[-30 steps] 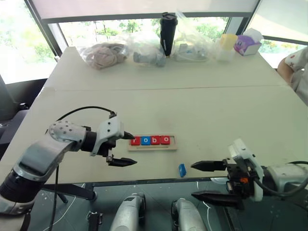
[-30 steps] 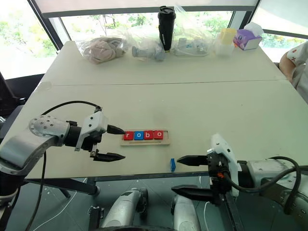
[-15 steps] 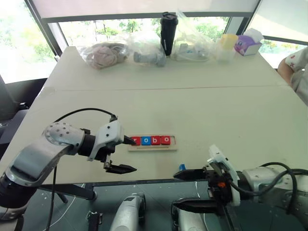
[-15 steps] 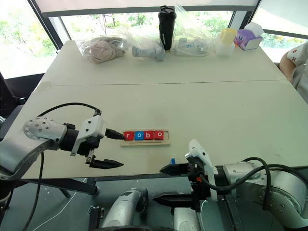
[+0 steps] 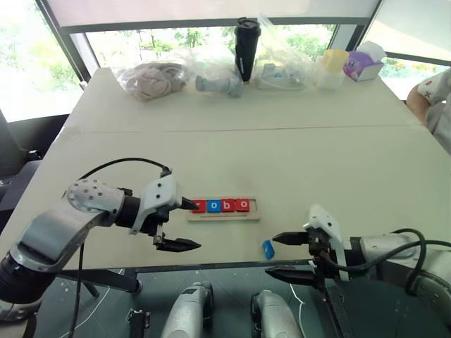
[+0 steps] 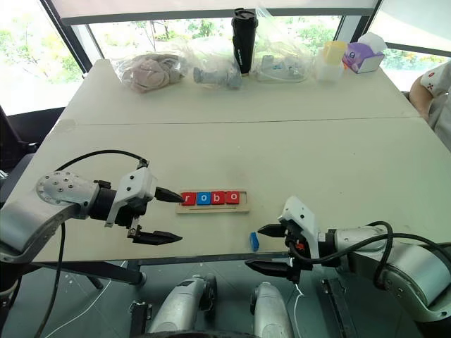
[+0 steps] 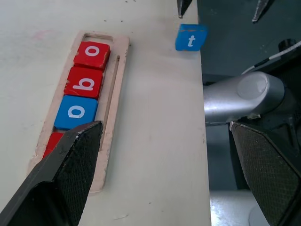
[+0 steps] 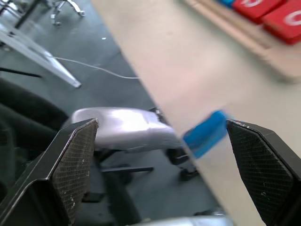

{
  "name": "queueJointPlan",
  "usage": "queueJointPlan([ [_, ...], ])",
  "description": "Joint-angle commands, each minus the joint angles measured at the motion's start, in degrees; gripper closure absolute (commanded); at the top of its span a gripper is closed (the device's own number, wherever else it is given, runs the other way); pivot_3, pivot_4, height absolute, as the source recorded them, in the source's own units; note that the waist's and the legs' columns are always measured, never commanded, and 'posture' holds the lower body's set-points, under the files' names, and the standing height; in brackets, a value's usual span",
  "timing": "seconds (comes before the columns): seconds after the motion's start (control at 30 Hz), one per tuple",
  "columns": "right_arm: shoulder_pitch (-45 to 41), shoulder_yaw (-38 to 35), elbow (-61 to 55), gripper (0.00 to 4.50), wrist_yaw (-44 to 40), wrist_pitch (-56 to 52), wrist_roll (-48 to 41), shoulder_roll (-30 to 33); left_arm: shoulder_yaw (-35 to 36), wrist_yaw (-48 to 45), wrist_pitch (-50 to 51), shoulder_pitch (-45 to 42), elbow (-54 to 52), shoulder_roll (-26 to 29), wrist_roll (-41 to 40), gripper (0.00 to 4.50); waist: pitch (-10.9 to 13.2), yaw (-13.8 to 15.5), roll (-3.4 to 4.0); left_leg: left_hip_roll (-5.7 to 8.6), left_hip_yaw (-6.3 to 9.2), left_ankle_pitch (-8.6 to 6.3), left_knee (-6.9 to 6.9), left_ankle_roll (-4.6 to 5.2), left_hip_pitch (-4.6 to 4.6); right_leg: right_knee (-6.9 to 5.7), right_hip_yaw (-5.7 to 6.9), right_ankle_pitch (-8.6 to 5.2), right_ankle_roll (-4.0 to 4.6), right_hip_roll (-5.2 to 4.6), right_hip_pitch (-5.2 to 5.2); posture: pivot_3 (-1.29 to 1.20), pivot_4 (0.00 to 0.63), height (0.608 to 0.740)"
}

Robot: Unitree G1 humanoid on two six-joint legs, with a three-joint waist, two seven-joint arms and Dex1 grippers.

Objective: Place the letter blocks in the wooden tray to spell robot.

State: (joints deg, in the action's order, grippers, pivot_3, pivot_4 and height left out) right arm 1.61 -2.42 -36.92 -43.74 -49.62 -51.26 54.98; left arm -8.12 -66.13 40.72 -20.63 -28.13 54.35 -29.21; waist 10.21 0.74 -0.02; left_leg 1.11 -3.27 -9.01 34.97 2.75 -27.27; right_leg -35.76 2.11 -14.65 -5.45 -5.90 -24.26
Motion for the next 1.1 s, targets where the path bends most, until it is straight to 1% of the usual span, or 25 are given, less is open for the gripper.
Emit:
queueJointPlan([
  [0.03, -0.24, -3.65, -1.81, 0.03, -1.63, 0.27, -2.68, 0.02, 0.65, 0.17, -0.77, -0.67, -0.65, -0.07, 0.05, 0.00, 0.00, -0.02, 0.00, 0.00, 0.00, 0.00, 0.00, 0.00, 0.00, 0.00, 0.00, 0.00, 0.00, 0.00, 0.01, 0.00, 0.150, 0.740],
  [0.07, -0.10, -4.44, -2.60, 0.03, -1.90, -0.36, -4.31, 0.02, 0.64, 0.21, -0.78, -0.64, -0.61, -0.07, 0.07, 0.00, 0.00, -0.03, 0.00, 0.00, 0.00, 0.00, 0.00, 0.00, 0.00, 0.00, 0.00, 0.00, 0.00, 0.00, 0.01, 0.00, 0.150, 0.740],
  [0.17, 1.14, -4.91, -4.91, 0.03, -3.18, -0.83, -5.58, 0.93, 0.50, 0.25, -0.92, -0.72, -0.36, -0.13, 0.22, 0.00, 0.00, 0.00, 0.00, 0.00, 0.00, 0.00, 0.00, 0.00, 0.00, -0.02, 0.01, 0.00, 0.00, 0.00, 0.04, 0.00, 0.150, 0.740],
  [0.27, 2.86, -5.65, -6.87, 0.03, -4.49, -1.90, -9.83, 0.83, 0.40, 0.25, -1.09, -0.64, -0.17, -0.18, 0.33, 0.00, 0.00, 0.01, 0.00, 0.00, 0.01, 0.00, 0.00, 0.00, 0.00, -0.02, 0.02, 0.00, 0.00, 0.00, 0.04, 0.00, 0.150, 0.740],
  [0.37, 4.60, -3.81, -8.88, 0.03, -4.50, -2.19, -10.43, 0.45, 0.23, 0.27, -1.18, -0.66, -0.03, -0.25, 0.48, 0.00, 0.00, -0.03, 0.00, 0.00, 0.01, 0.00, 0.01, 0.00, 0.00, -0.02, 0.02, 0.00, 0.00, 0.00, 0.07, 0.00, 0.150, 0.740],
  [0.5, 5.37, 0.76, -7.20, 0.03, -3.63, -1.26, -5.82, -1.29, 0.38, -0.08, -1.03, -0.75, -0.46, -0.09, 0.35, 0.00, 0.00, -0.04, -0.01, 0.00, 0.01, 0.00, 0.02, 0.00, 0.01, -0.02, 0.02, 0.00, 0.00, -0.01, 0.04, 0.00, 0.150, 0.740],
  [0.67, 4.69, 4.33, -4.20, 0.03, -3.70, 0.08, -0.49, -2.44, 0.67, -0.99, -0.56, -0.43, -1.53, 1.17, 0.10, 0.00, -0.01, -0.06, -0.01, 0.00, 0.00, 0.00, 0.02, 0.00, 0.01, -0.02, 0.02, 0.00, 0.00, -0.01, 0.02, 0.00, 0.150, 0.740],
  [0.77, 3.45, 6.05, -1.95, 0.03, -3.09, 1.50, 4.42, -2.37, 0.93, -0.44, -0.14, -0.25, -1.87, 1.03, -0.28, 0.00, -0.01, -0.03, -0.01, 0.00, 0.00, 0.00, 0.02, 0.00, 0.01, -0.02, 0.02, 0.00, 0.00, -0.01, 0.00, 0.00, 0.150, 0.740],
  [0.8, 3.07, 6.15, -1.43, 0.03, -3.04, 2.04, 5.53, -2.40, 0.96, -0.34, -0.11, -0.24, -1.87, 1.02, -0.34, 0.00, -0.01, -0.06, -0.01, 0.00, 0.00, 0.00, 0.03, 0.00, 0.01, -0.02, 0.02, 0.00, 0.00, -0.01, 0.01, 0.00, 0.150, 0.740],
  [0.93, 0.30, 2.37, 1.02, 0.03, -2.44, 2.42, 6.09, -2.12, 0.91, -0.21, -0.34, -0.01, -1.50, 1.11, -0.15, 0.00, -0.01, -0.01, -0.01, 0.00, 0.00, 0.00, 0.03, 0.00, 0.02, -0.02, 0.03, 0.03, 0.03, -0.01, 0.01, 0.00, 0.150, 0.740],
  [1.1, -0.18, -1.16, 0.51, 0.03, -3.38, 1.93, 5.56, -0.91, 0.43, 0.28, -0.37, 0.01, -1.54, 0.52, -0.03, 0.00, -0.01, 0.00, -0.01, 0.00, 0.00, 0.00, 0.01, 0.00, 0.01, -0.01, 0.03, 0.03, 0.04, -0.01, 0.00, 0.00, 0.150, 0.740],
])
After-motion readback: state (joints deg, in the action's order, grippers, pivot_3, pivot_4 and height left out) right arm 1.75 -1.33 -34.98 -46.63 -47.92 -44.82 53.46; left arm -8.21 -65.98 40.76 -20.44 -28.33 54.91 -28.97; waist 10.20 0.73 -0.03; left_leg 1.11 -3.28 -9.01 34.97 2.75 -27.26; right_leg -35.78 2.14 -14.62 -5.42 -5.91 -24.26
